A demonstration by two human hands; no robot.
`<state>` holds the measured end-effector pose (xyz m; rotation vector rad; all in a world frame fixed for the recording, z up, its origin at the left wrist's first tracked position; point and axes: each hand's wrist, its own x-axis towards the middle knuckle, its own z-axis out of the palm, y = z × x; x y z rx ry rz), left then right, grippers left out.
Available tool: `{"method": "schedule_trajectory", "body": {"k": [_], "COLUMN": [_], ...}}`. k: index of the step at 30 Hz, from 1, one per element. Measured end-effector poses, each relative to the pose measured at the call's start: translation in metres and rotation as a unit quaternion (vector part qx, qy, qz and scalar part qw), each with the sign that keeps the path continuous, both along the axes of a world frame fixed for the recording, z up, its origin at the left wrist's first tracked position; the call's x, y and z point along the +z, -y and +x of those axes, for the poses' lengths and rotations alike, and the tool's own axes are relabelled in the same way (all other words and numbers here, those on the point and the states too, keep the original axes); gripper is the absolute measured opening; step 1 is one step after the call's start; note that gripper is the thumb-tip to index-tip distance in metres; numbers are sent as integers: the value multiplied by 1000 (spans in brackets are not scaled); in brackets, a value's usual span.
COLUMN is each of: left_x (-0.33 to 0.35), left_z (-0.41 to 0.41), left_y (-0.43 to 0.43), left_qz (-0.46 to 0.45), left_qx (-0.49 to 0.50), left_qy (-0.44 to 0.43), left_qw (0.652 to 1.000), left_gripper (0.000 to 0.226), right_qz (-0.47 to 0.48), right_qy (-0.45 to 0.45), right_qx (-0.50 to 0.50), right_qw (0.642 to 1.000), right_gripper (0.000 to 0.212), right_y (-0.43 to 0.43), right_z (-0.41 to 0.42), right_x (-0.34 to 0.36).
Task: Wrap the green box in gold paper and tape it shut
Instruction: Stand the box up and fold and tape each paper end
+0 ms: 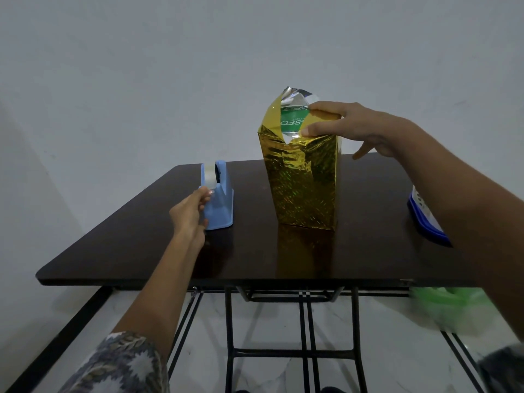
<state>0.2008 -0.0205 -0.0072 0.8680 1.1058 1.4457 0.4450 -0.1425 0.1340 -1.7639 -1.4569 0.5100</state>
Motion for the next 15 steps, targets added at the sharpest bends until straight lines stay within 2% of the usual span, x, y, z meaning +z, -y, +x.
{"method": "schedule_trajectory", "body": {"k": [8, 15], "left_x": [-10, -6], "left_z": [-1, 10], "left_y": [0, -3], "left_qz": [38, 19], "left_qx": [5, 58], "left_qy": [-3, 9], "left_qw": [999, 998], "left_gripper": [10, 28], "right_qz": [1, -2], "right_qy": [-6, -4], "right_qx": [-2, -2], "right_qw": [1000, 1000], "right_gripper": [70, 72], "right_y": [-1, 0], "right_z": [0, 0], "right_x": [0, 0]}}
